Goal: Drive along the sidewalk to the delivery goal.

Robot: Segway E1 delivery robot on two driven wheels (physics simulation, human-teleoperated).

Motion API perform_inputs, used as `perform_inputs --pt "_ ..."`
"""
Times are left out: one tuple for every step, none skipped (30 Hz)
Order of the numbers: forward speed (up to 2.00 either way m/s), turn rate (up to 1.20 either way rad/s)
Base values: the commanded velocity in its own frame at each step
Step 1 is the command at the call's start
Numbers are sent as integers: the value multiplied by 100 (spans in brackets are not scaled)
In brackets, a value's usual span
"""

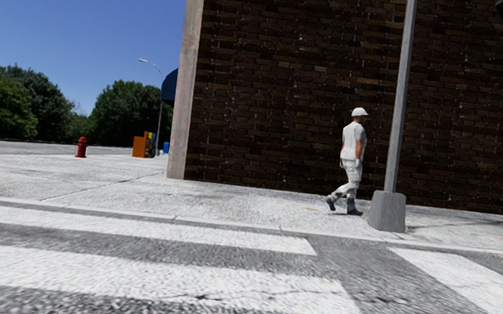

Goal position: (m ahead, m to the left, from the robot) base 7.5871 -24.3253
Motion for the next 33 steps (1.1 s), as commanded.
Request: perform_inputs --pt "200 0" --pt "200 0" --pt "200 0" --pt "200 0" --pt "200 0" --pt "200 0" --pt "200 0" --pt "200 0" --pt "200 0" --pt "200 0" --pt "200 0" --pt "200 0" --pt "200 0" --pt "200 0" --pt "200 0" --pt "200 0" --pt "200 0" --pt "200 0" --pt "200 0" --pt "200 0" --pt "200 0" --pt "200 0" --pt "200 0" --pt "200 0" --pt "200 0" --pt "200 0" --pt "200 0" --pt "200 0" --pt "200 0" --pt "200 0" --pt "200 0" --pt "200 0" --pt "200 0"
